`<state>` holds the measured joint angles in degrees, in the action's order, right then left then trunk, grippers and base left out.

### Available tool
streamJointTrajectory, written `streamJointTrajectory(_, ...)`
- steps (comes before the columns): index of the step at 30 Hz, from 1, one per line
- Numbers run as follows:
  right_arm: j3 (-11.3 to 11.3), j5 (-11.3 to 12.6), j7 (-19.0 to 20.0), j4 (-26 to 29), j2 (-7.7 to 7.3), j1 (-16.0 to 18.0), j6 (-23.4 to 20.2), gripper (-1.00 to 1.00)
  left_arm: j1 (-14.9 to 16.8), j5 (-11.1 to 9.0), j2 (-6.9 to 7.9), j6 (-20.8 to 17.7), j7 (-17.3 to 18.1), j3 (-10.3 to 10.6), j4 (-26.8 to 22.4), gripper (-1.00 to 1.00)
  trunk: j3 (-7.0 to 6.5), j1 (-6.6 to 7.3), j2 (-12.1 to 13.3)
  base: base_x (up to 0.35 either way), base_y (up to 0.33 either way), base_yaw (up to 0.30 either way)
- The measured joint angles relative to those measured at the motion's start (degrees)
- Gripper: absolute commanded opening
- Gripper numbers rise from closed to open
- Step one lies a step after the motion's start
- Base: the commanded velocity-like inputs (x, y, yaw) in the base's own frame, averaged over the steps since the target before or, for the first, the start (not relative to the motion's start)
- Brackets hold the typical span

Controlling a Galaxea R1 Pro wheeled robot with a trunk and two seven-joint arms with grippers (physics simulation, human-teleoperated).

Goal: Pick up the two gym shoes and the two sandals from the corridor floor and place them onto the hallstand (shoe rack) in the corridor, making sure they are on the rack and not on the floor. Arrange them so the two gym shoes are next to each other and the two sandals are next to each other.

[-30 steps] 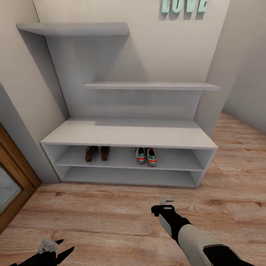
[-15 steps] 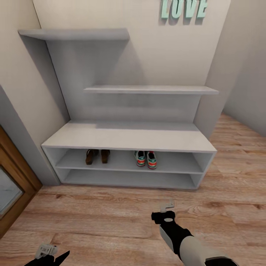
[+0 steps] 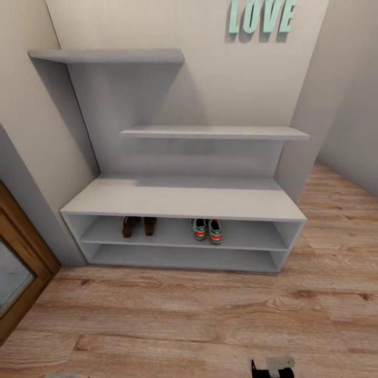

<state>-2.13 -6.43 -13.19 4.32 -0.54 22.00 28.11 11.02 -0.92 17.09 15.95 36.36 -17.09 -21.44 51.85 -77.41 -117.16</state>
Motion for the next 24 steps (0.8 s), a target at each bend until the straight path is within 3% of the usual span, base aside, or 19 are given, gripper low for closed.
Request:
streamJointTrajectory(6, 0.0, 0.1, 0.0, -2.1, -1.49, -2.8, 5.3, 1.0, 0.0, -0.3, -0.02, 2.9, -0.7, 0.0, 2.6, 1.0, -1.08, 1.32, 2.4, 0.0, 0.0, 0.0)
streamJointTrajectory(12, 0.0, 0.2, -0.2, -2.6, -2.07, -5.9, 9.0, 1.0, 0.0, -0.5, -0.03, 3.9, -1.3, -0.1, 3.8, 1.0, -2.16, 2.64, 4.8, 0.0, 0.0, 0.0)
streamJointTrajectory(24, 0.0, 0.1, -0.3, -2.8, -2.01, -9.1, 10.7, 1.0, 0.0, -0.5, -0.01, 4.4, -5.6, 0.0, 6.0, 1.0, -4.31, 5.27, 9.6, 0.0, 0.0, 0.0)
